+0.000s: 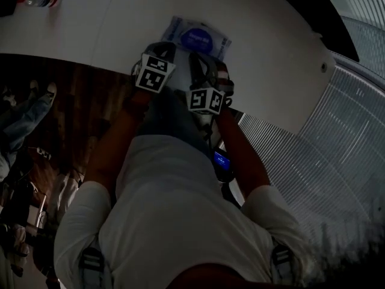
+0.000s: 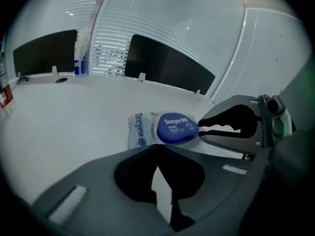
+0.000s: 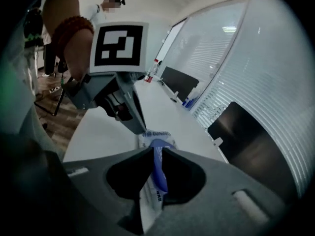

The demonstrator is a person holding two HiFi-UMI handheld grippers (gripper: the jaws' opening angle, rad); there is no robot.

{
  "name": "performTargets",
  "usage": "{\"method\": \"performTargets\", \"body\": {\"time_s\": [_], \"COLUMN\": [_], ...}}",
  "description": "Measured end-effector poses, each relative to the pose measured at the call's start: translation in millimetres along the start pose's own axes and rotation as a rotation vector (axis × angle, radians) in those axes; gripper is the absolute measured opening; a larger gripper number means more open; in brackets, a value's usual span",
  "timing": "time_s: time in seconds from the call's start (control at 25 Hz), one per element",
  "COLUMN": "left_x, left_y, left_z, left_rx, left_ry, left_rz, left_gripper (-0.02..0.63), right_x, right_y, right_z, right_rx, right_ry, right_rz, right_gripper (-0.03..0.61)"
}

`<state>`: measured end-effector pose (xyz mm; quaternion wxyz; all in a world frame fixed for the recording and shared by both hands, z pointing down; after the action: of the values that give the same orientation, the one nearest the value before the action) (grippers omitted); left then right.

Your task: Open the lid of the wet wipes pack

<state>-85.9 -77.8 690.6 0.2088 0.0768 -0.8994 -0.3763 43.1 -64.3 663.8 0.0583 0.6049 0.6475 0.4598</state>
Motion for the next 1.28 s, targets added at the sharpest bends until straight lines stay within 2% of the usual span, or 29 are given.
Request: {"method": "performTargets", "body": {"time_s": [0.24,0.76,1.08,1.28], "left_x": [1,3,3,3], "left_y": [6,9,9,8], "left_z": [-18,-31,-34,-35], "left_rx": [0.028,0.115,0.127,0.129], "left_ry": [0.003,0.031,0.053,0.058], "left_rz": [-0.027,-0.049,-0.059,-0.058], "left_gripper": [0.003,0.003,0.003,0.003], "right_x": [8,6,-3,-22], "right_y": [11,18,8,-5], "right_z": [-19,-32,-25,-18], "right_rx": [0.054,0.078,0.054,0.016], "right_ry": [-0.017,-0.053,-0.026,0.025], "right_rz": [0.139,0.268,0.254,0.225], "right_gripper": [0.057,0.075,0.075,0.075]}}
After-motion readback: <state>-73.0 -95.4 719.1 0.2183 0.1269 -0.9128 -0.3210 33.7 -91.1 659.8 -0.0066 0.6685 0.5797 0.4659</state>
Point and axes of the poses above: the fingertips, and each gripper's own axes: z backward along the fingers, x to its left, y out of its underside, the point moved 8 cm from there along z, backward along the fingers, and after that the axes turned 7 degrees about -x, right-handed, at the moved point
